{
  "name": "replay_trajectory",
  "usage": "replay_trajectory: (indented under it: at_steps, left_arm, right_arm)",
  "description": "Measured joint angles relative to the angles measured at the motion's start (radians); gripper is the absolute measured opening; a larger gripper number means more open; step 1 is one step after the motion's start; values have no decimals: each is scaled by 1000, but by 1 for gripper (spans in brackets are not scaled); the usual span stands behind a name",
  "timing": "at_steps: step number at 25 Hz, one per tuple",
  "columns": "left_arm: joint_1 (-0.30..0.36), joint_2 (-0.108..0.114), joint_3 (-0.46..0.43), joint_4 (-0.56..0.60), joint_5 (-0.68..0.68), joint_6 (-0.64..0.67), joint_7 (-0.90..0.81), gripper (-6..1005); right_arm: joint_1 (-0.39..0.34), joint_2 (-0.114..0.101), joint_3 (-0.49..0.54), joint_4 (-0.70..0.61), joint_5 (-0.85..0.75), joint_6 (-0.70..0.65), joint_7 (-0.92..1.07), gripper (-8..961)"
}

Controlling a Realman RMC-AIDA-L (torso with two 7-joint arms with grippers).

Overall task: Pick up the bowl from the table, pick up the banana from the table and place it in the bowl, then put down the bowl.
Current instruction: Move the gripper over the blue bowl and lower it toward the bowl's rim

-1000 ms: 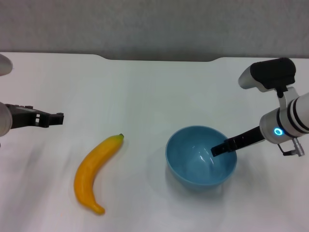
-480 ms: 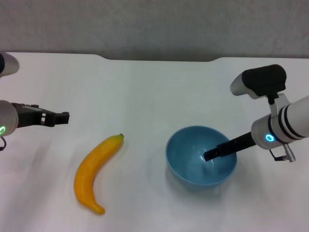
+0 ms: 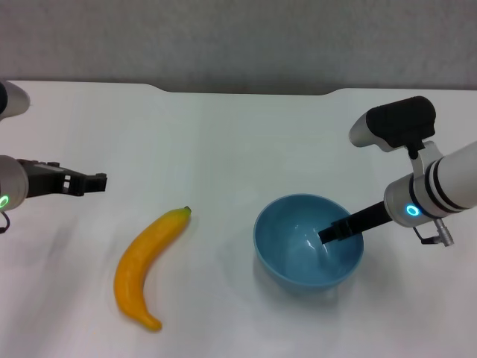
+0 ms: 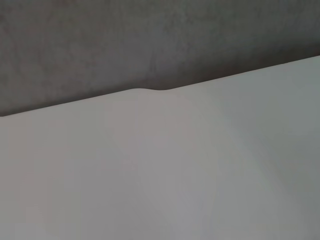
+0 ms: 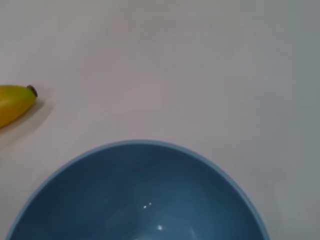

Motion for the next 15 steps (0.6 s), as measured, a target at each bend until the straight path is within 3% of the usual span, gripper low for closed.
replay_trajectory:
  at_steps: [8, 11, 15]
  left_arm:
    - [5, 0, -1, 10, 0, 1, -7, 880]
    - [2, 0, -2, 21, 0, 2, -8, 880]
    - [-1, 0, -6, 25, 0, 7, -9, 880]
  right_arm:
    - [-27, -2, -14, 46, -9, -10, -5, 503]
    - [-28, -2, -21, 46, -10, -10, -5, 255]
    - [-33, -2, -25, 45, -10, -13, -5, 112]
